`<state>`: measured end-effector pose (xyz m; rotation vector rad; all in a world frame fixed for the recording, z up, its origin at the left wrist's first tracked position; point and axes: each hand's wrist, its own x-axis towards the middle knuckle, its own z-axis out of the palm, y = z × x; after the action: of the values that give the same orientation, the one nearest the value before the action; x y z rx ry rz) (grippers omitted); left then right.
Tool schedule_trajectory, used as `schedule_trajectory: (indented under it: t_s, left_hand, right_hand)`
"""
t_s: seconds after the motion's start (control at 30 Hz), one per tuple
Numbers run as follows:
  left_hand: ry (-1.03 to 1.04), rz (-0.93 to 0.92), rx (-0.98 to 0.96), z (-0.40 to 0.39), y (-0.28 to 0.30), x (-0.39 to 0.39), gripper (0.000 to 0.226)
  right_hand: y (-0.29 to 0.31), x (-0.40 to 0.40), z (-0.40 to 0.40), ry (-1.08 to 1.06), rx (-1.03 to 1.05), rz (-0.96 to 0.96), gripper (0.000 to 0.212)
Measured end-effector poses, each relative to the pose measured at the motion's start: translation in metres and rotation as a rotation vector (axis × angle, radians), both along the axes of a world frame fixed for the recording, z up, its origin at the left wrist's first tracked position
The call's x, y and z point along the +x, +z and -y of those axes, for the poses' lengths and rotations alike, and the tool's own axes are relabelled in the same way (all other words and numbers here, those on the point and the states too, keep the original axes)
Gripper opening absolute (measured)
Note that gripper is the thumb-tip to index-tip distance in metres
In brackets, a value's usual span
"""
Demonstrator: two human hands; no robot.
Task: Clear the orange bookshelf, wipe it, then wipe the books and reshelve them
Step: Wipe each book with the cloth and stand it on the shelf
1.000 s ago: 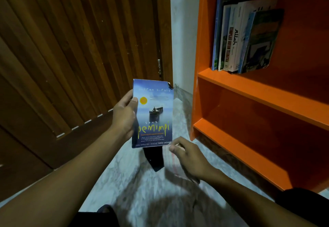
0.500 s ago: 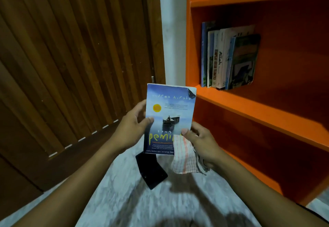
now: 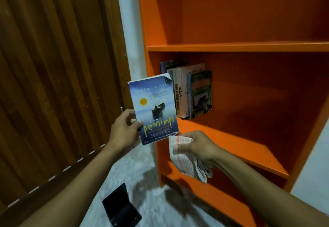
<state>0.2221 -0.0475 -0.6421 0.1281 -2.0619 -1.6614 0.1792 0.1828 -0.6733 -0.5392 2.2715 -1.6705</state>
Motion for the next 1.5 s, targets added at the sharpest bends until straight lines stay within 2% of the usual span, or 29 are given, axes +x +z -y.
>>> schedule_trajectory:
  t_s: [0.03, 0.1, 0.2, 0.33, 0.43, 0.6, 0.77, 0.87, 0.93, 1.03, 1.2, 1.37, 1.5]
  left_hand:
    - [0.003, -0.002, -0.026, -0.007, 0.003, -0.010, 0.019]
    - [0.005, 0.015, -0.063, -0.022, 0.007, -0.032, 0.013]
    - [0.012, 0.062, -0.062, -0.050, 0.004, -0.069, 0.018]
    - [0.057, 0.067, -0.114, -0.097, -0.004, -0.109, 0.018]
    - [0.104, 0.057, -0.191, -0.128, -0.010, -0.135, 0.020]
    - [0.174, 0.120, -0.214, -0.164, -0.017, -0.171, 0.015]
    - [0.309, 0.149, -0.100, -0.187, -0.016, -0.192, 0.026]
    - [0.357, 0.131, -0.071, -0.194, -0.017, -0.203, 0.020]
    - [0.372, 0.112, 0.015, -0.197, -0.018, -0.208, 0.020]
    - [0.397, 0.117, 0.002, -0.198, -0.019, -0.214, 0.020]
    - [0.346, 0.060, -0.201, -0.180, -0.026, -0.200, 0.038]
    - [0.265, -0.213, -0.337, -0.128, -0.047, -0.158, 0.021]
    - [0.281, -0.208, -0.443, -0.063, -0.071, -0.112, 0.016]
  right_hand:
    - [-0.001, -0.001, -0.006, 0.008, 0.004, -0.006, 0.025]
    - [0.004, -0.003, -0.017, -0.006, -0.020, -0.024, 0.017]
    - [0.017, -0.010, -0.030, -0.050, -0.017, -0.110, 0.018]
    - [0.024, -0.027, -0.049, -0.107, 0.104, -0.276, 0.024]
    - [0.031, -0.034, -0.067, -0.126, 0.137, -0.299, 0.023]
    - [0.042, -0.038, -0.094, -0.165, 0.113, -0.299, 0.026]
    - [0.045, -0.041, -0.112, -0.219, 0.087, -0.301, 0.022]
    - [0.043, -0.041, -0.119, -0.231, 0.078, -0.290, 0.022]
    - [0.041, -0.040, -0.123, -0.234, 0.081, -0.282, 0.021]
    - [0.037, -0.040, -0.125, -0.245, 0.075, -0.265, 0.022]
    - [0.031, -0.040, -0.120, -0.232, 0.034, -0.228, 0.024]
    - [0.025, -0.031, -0.091, -0.169, -0.010, -0.192, 0.025]
    - [0.013, -0.017, -0.051, -0.100, -0.040, -0.107, 0.025]
